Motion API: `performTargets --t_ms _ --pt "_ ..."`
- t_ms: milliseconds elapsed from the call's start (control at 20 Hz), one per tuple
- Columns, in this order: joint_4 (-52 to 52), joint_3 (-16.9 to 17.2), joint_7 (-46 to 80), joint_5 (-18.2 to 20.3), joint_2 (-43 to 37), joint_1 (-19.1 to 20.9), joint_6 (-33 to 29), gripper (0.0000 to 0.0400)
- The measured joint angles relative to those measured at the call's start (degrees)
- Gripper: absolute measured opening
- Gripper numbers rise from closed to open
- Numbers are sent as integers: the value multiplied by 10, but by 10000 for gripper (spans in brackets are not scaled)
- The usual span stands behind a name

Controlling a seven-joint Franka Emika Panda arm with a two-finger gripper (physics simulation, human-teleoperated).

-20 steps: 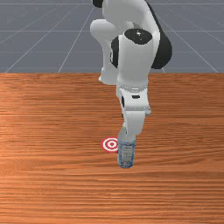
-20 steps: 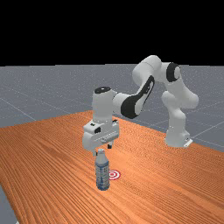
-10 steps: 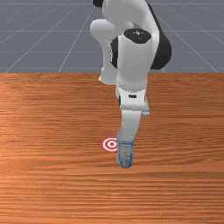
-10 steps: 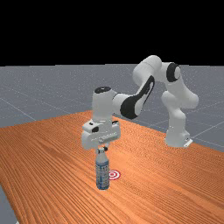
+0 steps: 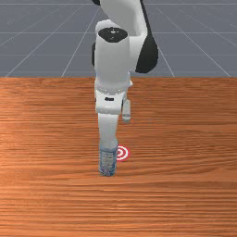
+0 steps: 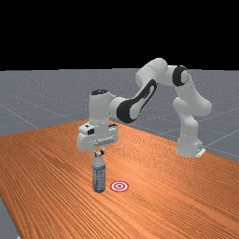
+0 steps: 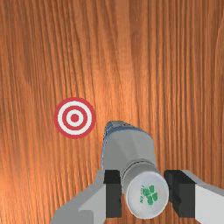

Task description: Pick up the bottle and put it on the marker

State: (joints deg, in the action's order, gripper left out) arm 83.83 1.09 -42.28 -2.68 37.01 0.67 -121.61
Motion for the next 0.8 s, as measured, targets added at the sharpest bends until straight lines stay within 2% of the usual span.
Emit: performTargets --t_ms 100,200,300,350,400,500,600,750,800 --pt "10 -1 -8 -1 -8 1 6 151" --pt "12 0 -2 -1 -13 0 37 150" --pt "46 0 -1 -1 -33 0 21 151" --pt "72 -5 -7 9 -46 5 -9 152" --pt "86 0 1 -1 -53 0 -28 151" --pt "87 0 1 -1 -55 0 -24 150" --pt "79 0 0 -1 -54 0 8 150" --pt "107 0 0 -2 -71 0 4 151" --pt "130 1 7 -1 -83 -1 -23 151"
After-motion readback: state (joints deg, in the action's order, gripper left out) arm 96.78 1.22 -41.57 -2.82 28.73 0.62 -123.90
